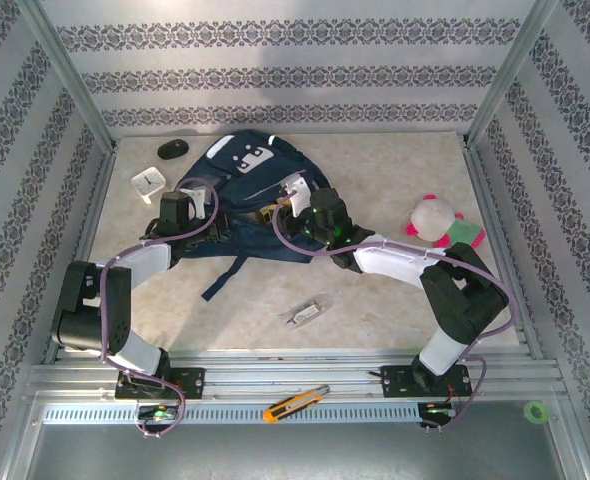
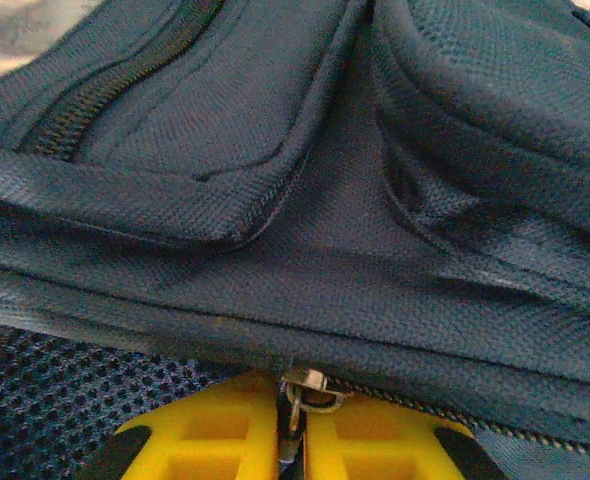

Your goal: Pack the student bag

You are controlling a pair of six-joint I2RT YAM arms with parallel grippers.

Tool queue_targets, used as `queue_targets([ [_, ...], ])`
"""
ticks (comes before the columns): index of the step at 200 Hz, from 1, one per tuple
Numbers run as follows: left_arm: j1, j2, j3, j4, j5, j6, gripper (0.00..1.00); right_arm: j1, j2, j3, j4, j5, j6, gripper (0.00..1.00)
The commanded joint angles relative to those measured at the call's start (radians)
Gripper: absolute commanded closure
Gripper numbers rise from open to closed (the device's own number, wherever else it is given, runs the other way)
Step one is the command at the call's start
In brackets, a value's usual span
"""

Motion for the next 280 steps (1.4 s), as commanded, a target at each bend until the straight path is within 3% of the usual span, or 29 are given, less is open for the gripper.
queue_targets([
  [1, 0.002, -0.029, 0.007, -0.006, -0.096, 0.057, 0.88, -0.004, -0.038, 0.032, 0.058, -0.001, 0.028, 0.72],
  [45, 0.002, -0.029, 0.053, -0.1, -0.15, 0.126, 0.98, -0.006, -0.048, 0.024, 0.058, -0.002, 0.027, 0.73],
  [78, -0.006, -0.046, 0.091, -0.211, -0.263, 0.2, 0.94, -0.001, -0.046, 0.018, 0.059, 0.005, 0.027, 0.73],
  [133, -0.048, -0.034, 0.115, -0.242, -0.379, 0.375, 1.0, 0.005, -0.052, 0.017, 0.058, 0.003, 0.024, 0.73],
  [148, -0.049, -0.024, 0.163, -0.32, -0.34, 0.376, 1.0, 0.007, -0.052, 0.017, 0.057, 0.007, 0.025, 0.73],
  [175, -0.05, -0.007, 0.256, -0.523, -0.157, 0.338, 1.0, 0.01, -0.047, 0.014, 0.044, 0.012, 0.052, 0.72],
  [198, -0.05, 0.005, 0.262, -0.59, -0.069, 0.293, 1.0, -0.019, -0.076, 0.011, -0.08, 0.029, 0.217, 0.54],
  [221, -0.05, 0.018, 0.234, -0.595, -0.08, 0.27, 1.0, -0.06, -0.098, 0.039, -0.35, 0.023, 0.466, 0.42],
  [242, -0.05, 0.04, 0.234, -0.613, -0.095, 0.244, 1.0, -0.093, -0.079, 0.056, -0.497, -0.067, 0.657, 0.41],
  [280, -0.062, 0.054, 0.23, -0.609, -0.099, 0.199, 1.0, -0.098, 0.009, 0.043, -0.46, -0.167, 0.856, 0.48],
])
